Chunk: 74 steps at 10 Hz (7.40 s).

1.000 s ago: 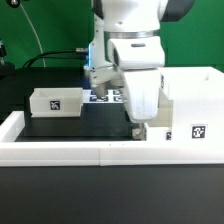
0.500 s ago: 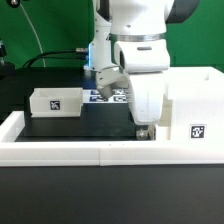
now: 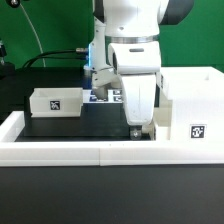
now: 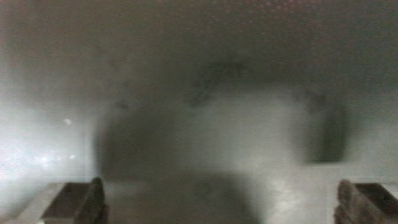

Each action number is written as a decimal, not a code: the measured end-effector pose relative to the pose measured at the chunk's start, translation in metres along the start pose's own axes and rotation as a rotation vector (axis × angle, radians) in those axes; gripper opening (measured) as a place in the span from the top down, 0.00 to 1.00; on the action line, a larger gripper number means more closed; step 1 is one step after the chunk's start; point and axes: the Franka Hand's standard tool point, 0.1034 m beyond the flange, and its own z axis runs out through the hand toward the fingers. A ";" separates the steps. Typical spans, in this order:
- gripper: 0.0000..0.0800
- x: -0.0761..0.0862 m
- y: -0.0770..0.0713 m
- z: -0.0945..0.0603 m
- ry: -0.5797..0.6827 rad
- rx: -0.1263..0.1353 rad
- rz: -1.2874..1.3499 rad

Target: Assemble drawer

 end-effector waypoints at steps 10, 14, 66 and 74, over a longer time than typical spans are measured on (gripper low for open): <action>0.19 0.018 -0.003 0.003 0.002 0.009 0.068; 0.19 -0.005 -0.012 0.006 0.001 0.021 0.073; 0.19 -0.092 -0.186 0.005 -0.004 -0.018 1.483; 0.94 -0.092 -0.186 0.005 -0.004 -0.020 1.471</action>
Offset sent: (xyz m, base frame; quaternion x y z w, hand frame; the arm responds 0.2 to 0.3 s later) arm -0.0071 0.0084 -0.0012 0.0009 0.0087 0.0377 0.9993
